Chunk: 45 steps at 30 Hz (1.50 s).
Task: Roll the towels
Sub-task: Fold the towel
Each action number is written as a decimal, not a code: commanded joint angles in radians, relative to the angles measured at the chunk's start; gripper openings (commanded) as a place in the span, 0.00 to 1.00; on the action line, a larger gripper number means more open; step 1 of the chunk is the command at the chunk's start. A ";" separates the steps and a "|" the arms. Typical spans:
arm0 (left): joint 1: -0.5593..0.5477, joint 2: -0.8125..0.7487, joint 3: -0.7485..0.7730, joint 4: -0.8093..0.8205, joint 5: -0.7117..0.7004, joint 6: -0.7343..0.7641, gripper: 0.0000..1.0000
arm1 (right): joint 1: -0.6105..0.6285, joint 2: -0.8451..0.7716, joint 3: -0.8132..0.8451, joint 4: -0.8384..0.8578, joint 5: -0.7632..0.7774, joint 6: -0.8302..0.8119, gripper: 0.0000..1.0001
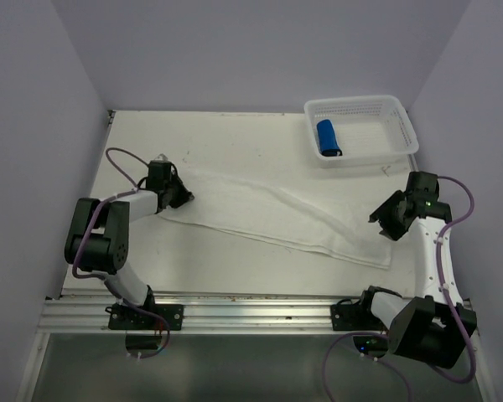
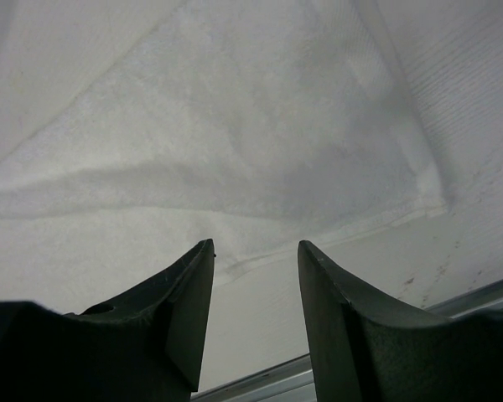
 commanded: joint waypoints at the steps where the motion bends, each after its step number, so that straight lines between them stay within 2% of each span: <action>1: 0.067 0.022 0.050 -0.021 -0.037 -0.047 0.00 | -0.003 0.007 0.026 0.032 -0.047 -0.014 0.49; 9: 0.255 0.065 0.096 -0.036 0.013 -0.065 0.00 | -0.003 0.011 0.014 0.043 -0.070 -0.028 0.49; 20: 0.406 0.105 0.242 -0.144 0.001 -0.061 0.00 | 0.015 0.054 -0.039 0.026 -0.139 -0.095 0.53; 25: 0.415 0.099 0.268 -0.150 0.025 -0.048 0.00 | 0.115 0.043 -0.116 0.029 -0.090 -0.051 0.50; 26: 0.415 0.087 0.265 -0.139 0.038 -0.048 0.00 | 0.173 0.042 -0.130 0.032 -0.071 -0.034 0.50; 29: 0.411 0.044 0.244 -0.107 0.073 -0.042 0.00 | 0.244 0.043 -0.193 0.058 -0.036 0.066 0.50; 39: 0.374 -0.100 0.290 -0.141 0.167 0.042 0.00 | 0.253 -0.090 -0.268 0.015 0.122 0.178 0.55; 45: 0.319 -0.143 0.346 -0.190 0.185 0.085 0.00 | 0.251 -0.096 -0.337 0.038 0.113 0.207 0.55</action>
